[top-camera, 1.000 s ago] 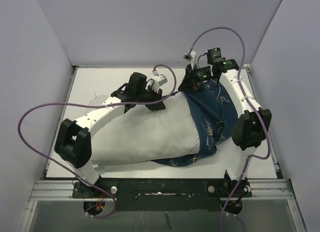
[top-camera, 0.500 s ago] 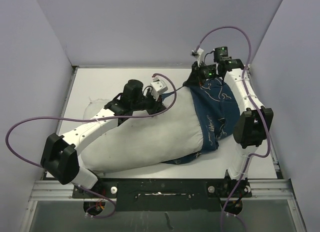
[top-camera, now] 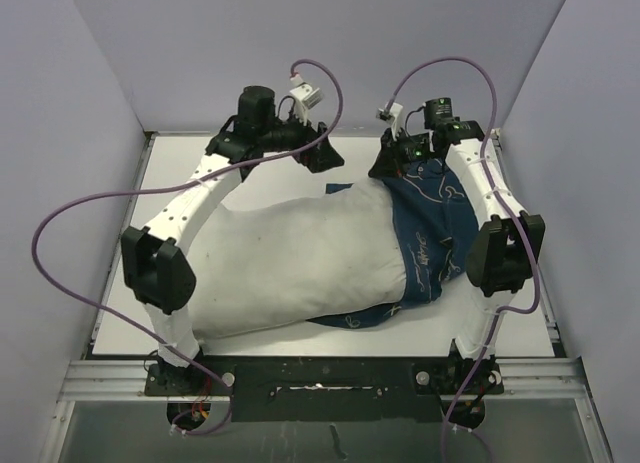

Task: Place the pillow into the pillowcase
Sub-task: Stuff the pillow into the pillowcase.

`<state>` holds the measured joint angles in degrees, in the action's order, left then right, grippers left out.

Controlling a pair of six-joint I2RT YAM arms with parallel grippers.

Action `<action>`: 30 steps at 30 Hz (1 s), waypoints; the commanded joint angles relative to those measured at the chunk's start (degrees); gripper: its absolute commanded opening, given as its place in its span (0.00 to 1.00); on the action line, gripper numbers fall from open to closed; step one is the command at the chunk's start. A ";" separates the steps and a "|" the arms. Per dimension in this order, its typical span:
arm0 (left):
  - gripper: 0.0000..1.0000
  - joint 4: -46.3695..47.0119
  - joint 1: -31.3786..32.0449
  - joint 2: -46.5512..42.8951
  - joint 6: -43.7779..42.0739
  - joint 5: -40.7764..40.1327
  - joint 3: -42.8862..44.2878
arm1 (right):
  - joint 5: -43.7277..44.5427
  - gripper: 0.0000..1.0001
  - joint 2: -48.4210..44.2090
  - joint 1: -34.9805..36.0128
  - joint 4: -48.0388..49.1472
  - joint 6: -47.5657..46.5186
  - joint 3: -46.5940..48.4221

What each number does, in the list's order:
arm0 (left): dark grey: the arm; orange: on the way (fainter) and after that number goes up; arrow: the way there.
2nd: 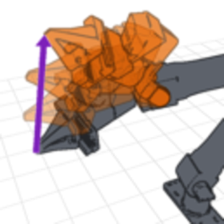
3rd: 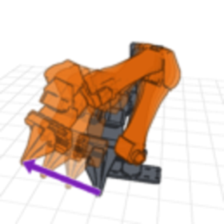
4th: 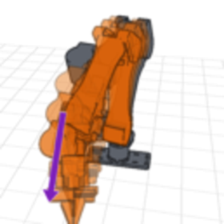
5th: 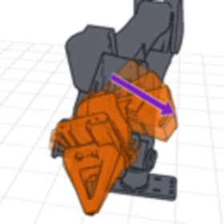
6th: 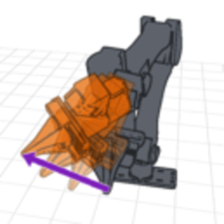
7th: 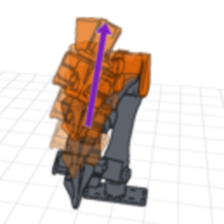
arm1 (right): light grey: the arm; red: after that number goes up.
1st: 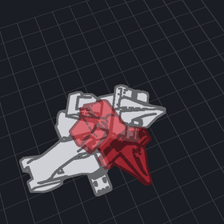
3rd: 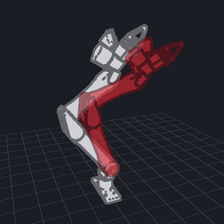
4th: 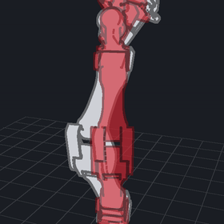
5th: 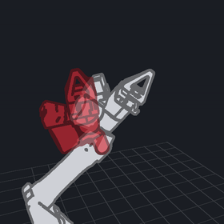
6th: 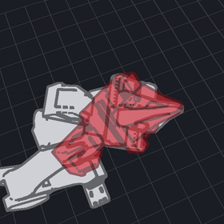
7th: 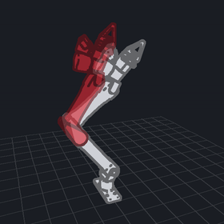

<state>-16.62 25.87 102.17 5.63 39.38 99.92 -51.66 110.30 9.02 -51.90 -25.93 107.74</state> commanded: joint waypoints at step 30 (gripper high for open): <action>0.00 81.59 -3.01 11.35 50.48 -2.21 -26.07 | 6.46 0.00 -16.30 12.39 32.34 17.85 -21.74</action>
<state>57.91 22.92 116.22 53.93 46.11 78.72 -47.62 94.56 22.11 -19.59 -4.05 94.19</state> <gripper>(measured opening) 0.022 0.023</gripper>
